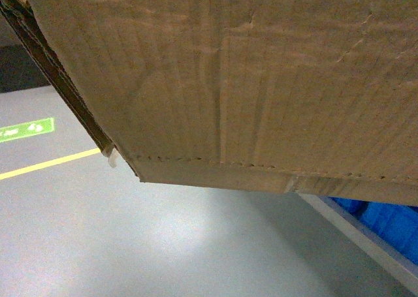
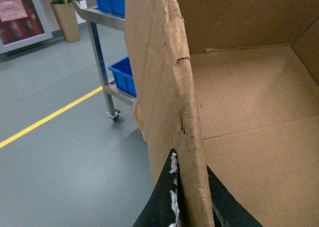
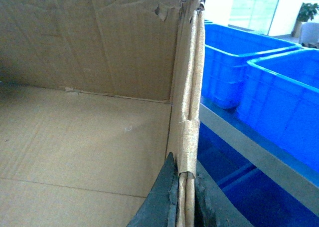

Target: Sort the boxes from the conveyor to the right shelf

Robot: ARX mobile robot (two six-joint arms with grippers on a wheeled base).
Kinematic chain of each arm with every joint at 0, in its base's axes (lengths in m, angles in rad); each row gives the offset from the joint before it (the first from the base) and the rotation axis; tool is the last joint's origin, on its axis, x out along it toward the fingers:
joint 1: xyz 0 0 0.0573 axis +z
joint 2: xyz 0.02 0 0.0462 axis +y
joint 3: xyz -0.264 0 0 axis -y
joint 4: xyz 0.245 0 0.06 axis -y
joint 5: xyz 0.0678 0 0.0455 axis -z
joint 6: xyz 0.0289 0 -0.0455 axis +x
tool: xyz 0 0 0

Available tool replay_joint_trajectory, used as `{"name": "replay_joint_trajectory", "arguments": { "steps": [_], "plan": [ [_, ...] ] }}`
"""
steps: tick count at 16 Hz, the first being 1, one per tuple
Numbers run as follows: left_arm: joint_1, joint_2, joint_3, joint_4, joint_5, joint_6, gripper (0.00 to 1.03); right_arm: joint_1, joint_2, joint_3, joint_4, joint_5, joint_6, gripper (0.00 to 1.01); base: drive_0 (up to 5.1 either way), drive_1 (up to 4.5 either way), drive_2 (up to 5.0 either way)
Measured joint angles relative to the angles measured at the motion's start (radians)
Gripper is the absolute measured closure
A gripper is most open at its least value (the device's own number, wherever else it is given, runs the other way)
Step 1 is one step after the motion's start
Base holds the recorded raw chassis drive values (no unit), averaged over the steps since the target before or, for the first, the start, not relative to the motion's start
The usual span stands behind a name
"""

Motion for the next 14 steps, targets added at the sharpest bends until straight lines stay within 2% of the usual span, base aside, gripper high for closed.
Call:
{"name": "replay_joint_trajectory", "arguments": {
  "steps": [12,14],
  "plan": [
    [0.0,0.0,0.0,0.0,0.0,0.003,1.0,0.0,0.0,0.0,-0.002,0.002,0.0,0.98,-1.5,-1.53,-1.5],
    [0.0,0.001,0.0,0.003,0.0,0.003,1.0,0.0,0.001,0.0,0.0,0.002,0.0,0.98,-1.6,-5.2,2.0]
  ]
}}
